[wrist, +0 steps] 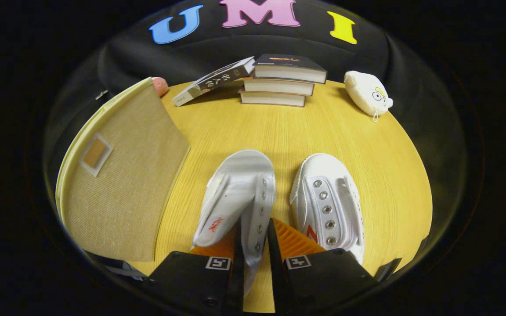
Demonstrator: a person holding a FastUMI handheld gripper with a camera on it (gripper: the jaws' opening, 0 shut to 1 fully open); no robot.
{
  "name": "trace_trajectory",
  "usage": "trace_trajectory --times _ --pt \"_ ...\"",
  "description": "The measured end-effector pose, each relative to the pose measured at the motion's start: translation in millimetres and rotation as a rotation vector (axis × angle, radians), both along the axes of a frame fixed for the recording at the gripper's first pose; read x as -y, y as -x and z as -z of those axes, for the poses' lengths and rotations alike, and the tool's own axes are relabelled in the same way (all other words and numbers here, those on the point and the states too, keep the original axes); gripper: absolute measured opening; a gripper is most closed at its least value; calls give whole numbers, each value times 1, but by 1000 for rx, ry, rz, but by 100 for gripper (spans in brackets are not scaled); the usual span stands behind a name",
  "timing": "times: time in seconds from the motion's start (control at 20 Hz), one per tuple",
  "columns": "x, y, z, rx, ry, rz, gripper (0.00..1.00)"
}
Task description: Open the storage box then place both shoes into the box .Put the left shoe in first, then the right shoe, with the right side of both shoes facing outward in a uniform manner.
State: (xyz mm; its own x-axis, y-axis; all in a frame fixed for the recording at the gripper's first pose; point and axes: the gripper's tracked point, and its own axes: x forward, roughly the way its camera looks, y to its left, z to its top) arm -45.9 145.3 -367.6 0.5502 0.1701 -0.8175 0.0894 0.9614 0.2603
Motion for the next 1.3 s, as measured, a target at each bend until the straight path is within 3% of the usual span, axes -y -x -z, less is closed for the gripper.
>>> trace_trajectory --times 0.1,0.25,0.3,0.6,0.95,1.3 --pt "5 -5 0 19 -17 53 29" --pt "6 -5 2 -14 -83 104 8" --pt "8 -4 0 -21 -84 106 7" --pt "14 4 -43 22 -128 139 7" --pt "18 -11 -142 113 -163 174 7" --pt "-37 -34 -228 89 -336 195 7"
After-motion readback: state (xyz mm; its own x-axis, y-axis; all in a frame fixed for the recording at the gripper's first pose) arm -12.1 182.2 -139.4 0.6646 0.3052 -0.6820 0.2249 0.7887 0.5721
